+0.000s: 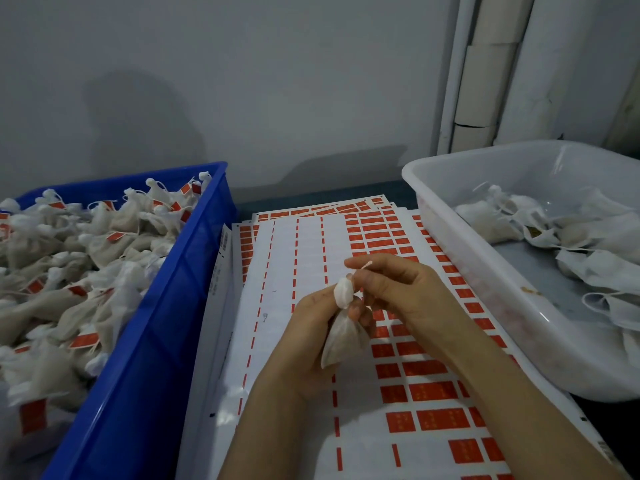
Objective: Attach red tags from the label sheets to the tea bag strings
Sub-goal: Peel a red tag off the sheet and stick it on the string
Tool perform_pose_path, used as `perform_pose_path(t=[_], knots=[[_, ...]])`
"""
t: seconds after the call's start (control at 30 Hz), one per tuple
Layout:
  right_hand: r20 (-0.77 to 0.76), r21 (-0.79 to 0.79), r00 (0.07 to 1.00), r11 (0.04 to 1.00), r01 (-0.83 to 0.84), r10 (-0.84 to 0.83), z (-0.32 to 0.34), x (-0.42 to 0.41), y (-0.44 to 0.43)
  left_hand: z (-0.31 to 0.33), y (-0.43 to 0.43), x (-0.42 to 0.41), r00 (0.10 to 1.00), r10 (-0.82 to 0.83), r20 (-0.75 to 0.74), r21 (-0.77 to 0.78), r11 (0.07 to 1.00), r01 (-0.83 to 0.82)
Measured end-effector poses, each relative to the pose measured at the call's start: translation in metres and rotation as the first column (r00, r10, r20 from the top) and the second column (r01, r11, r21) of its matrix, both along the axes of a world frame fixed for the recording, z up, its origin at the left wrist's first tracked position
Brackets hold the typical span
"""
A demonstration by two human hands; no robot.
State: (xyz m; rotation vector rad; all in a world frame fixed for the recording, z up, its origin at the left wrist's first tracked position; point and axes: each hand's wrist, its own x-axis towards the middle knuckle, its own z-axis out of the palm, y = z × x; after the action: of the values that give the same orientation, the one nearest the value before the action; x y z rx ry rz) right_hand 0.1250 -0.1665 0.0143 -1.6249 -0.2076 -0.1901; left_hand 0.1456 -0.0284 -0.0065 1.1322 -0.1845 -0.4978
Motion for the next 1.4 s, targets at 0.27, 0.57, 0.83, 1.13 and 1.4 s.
perform_pose_path(t=[0.27, 0.57, 0.83, 1.13, 1.4], knots=[[-0.113, 0.07, 0.986, 0.989, 0.133, -0.124, -0.003, 0.001, 0.002, 0.007, -0.003, -0.003, 0.992, 0.034, -0.12, -0.033, 0.999, -0.039], [-0.218, 0.261, 0.975, 0.96, 0.1, -0.043, -0.001, -0.001, 0.003, 0.012, -0.015, -0.016, 0.876, 0.334, 0.349, 0.31, 0.841, -0.444], [-0.224, 0.387, 0.974, 0.913, 0.132, -0.046, 0.004, 0.0, 0.003, 0.009, -0.015, -0.015, 0.837, 0.36, 0.411, 0.354, 0.783, -0.511], [-0.24, 0.393, 0.967, 0.903, 0.173, -0.081, 0.004, 0.001, 0.002, 0.006, -0.014, -0.012, 0.826, 0.345, 0.446, 0.427, 0.729, -0.535], [-0.162, 0.159, 0.966, 0.961, 0.226, -0.201, 0.005, 0.0, 0.002, 0.011, -0.013, -0.013, 0.879, 0.288, 0.379, 0.464, 0.763, -0.45]])
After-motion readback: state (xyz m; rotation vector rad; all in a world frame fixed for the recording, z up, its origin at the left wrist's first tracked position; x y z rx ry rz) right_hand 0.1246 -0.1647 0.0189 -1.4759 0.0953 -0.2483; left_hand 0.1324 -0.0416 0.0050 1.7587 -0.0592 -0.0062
